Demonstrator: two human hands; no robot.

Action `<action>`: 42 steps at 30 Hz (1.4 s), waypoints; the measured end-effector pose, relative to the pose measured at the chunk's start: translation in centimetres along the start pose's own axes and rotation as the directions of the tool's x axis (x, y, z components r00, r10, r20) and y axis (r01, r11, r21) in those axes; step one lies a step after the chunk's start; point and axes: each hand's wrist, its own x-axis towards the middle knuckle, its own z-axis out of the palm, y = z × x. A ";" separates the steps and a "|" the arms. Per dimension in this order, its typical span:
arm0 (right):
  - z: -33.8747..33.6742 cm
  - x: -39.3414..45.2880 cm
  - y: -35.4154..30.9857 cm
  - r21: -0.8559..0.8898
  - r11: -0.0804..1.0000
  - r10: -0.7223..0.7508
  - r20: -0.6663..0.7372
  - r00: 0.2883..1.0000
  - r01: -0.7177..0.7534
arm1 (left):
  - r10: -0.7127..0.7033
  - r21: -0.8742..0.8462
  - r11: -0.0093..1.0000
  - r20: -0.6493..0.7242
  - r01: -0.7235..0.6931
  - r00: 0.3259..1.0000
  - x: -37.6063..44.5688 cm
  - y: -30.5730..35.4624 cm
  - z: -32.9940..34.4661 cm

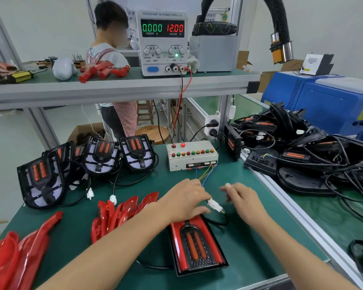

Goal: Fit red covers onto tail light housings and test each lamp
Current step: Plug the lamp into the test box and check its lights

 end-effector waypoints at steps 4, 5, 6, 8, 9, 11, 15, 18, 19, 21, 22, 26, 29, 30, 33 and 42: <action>1.0 3.4 -0.6 -0.151 0.989 0.004 0.031 1.000 0.001 | -0.099 -0.156 0.984 -0.076 0.087 0.992 -0.2 0.3 0.0; 1.3 4.2 -1.0 -0.189 0.982 -0.011 0.091 0.996 0.028 | -0.113 -0.210 0.973 -0.091 0.092 0.989 -0.2 0.4 -0.1; 1.6 5.0 -1.5 -0.276 0.959 -0.021 0.165 0.986 0.067 | -0.114 -0.257 0.963 -0.100 0.085 0.988 -0.1 0.5 -0.2; 2.2 6.7 -2.3 -0.491 0.859 0.014 0.301 0.953 0.143 | -0.091 -0.299 0.953 -0.110 0.054 0.990 0.0 0.9 -0.4; 2.5 7.5 -2.6 -0.574 0.803 0.052 0.335 0.941 0.160 | -0.081 -0.299 0.953 -0.118 0.042 0.990 0.0 1.0 -0.4; 3.2 8.4 -2.9 -0.670 0.735 0.144 0.303 0.942 0.103 | -0.092 -0.305 0.951 -0.128 0.049 0.988 -0.1 1.3 -0.2; 3.6 8.6 -1.8 -0.684 0.729 0.158 0.155 0.975 -0.009 | -0.113 -0.335 0.940 -0.111 0.070 0.987 -0.2 1.2 0.2; 2.6 7.6 -1.5 -0.456 0.878 0.199 0.070 0.977 -0.146 | -0.121 -0.358 0.931 -0.139 0.063 0.983 -0.1 1.2 0.6; 2.1 6.8 -1.4 -0.308 0.926 0.232 0.011 0.973 -0.217 | -0.148 -0.389 0.918 -0.164 0.074 0.975 -0.1 1.2 0.6; 1.1 4.3 -1.0 0.001 0.953 0.303 -0.100 0.948 -0.304 | -0.267 -0.500 0.858 -0.229 0.122 0.936 -0.1 1.1 0.3; 0.7 2.6 -0.8 0.136 0.937 0.339 -0.130 0.932 -0.322 | -0.349 -0.569 0.810 -0.270 0.144 0.897 -0.1 1.0 0.1; -0.7 -5.7 0.0 0.298 0.900 0.392 -0.237 0.889 -0.318 | -0.690 -0.719 0.625 -0.327 0.304 0.645 -0.1 -1.0 -0.5; -1.0 -11.1 -0.6 0.269 0.905 0.420 -0.446 0.790 -0.329 | -0.794 -0.720 0.512 -0.189 0.468 0.578 0.0 -2.8 -0.5; -0.9 -12.6 -0.9 0.281 0.903 0.426 -0.474 0.771 -0.326 | -0.807 -0.717 0.492 -0.163 0.494 0.567 0.0 -3.2 -0.4; 1.3 -16.3 -2.7 0.181 0.914 0.402 -0.266 0.876 -0.364 | -0.823 -0.708 0.466 -0.125 0.531 0.555 -0.2 -3.9 -0.4; 1.1 -14.1 -6.0 0.063 0.854 0.497 0.191 0.846 -0.516 | -0.795 -0.687 0.491 -0.102 0.535 0.599 -1.6 -4.5 0.0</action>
